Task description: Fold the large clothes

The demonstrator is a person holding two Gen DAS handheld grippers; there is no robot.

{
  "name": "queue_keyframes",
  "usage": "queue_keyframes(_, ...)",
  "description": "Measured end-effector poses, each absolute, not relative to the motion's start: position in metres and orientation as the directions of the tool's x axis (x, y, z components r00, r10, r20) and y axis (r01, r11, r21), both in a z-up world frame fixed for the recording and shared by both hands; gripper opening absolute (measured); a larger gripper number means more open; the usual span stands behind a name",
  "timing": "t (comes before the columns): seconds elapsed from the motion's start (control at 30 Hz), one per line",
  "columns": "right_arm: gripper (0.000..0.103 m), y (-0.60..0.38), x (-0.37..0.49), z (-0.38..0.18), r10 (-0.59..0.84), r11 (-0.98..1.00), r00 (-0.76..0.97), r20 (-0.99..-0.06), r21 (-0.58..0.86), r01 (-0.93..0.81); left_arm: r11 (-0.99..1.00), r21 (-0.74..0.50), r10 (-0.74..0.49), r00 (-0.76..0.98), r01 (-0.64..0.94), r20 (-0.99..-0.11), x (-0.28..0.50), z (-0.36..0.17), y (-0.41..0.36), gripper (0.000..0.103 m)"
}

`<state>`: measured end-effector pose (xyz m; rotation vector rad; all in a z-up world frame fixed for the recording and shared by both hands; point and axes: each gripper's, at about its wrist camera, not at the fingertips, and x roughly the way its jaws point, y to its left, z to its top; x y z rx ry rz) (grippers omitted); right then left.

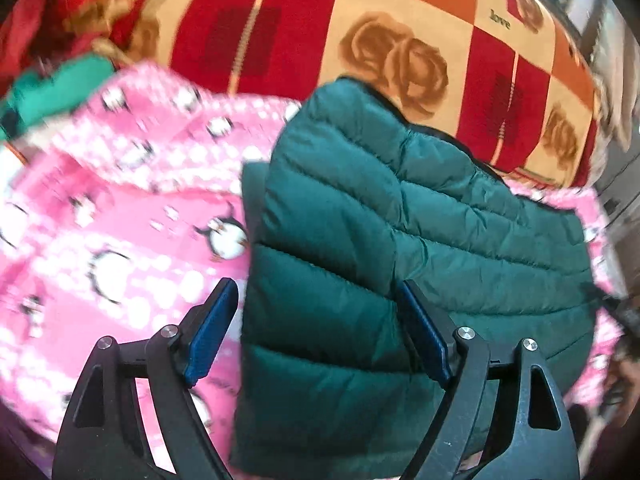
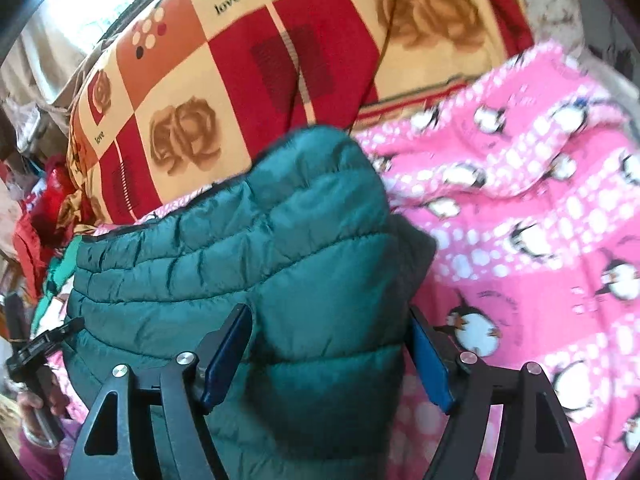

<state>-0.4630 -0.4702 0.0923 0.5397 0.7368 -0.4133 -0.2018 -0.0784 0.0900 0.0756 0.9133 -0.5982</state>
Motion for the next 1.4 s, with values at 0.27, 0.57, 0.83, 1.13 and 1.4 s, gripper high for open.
queue_keyframes(0.27, 0.075, -0.430, -0.463, 0.119, -0.207, 0.795, 0.703, -0.680, 0.303, 0.526, 0.854, -0.064, -0.415, 0.601, 0.517, -0.683, -0.253, 0.117, -0.094, 0.082)
queue_keyframes(0.57, 0.075, -0.367, -0.448, 0.122, -0.248, 0.847, 0.720, -0.648, 0.216, 0.486, 0.862, 0.008, -0.387, 0.669, 0.506, -0.634, -0.292, 0.117, -0.110, 0.082)
queue_keyframes(0.83, 0.075, -0.338, -0.439, 0.108, -0.249, 0.863, 0.709, -0.659, 0.182, 0.471, 0.868, 0.038, -0.361, 0.683, 0.494, -0.634, -0.309, 0.107, -0.115, 0.082)
queue_keyframes(1.13, 0.075, -0.331, -0.442, 0.103, -0.253, 0.866, 0.710, -0.658, 0.173, 0.470, 0.887, 0.048, -0.334, 0.709, 0.460, -0.621, -0.313, 0.105, -0.113, 0.082)
queue_keyframes(1.4, 0.075, -0.324, -0.442, 0.102, -0.256, 0.875, 0.713, -0.653, 0.156, 0.458, 0.890, 0.051, -0.329, 0.715, 0.453, -0.617, -0.315, 0.105, -0.111, 0.082)
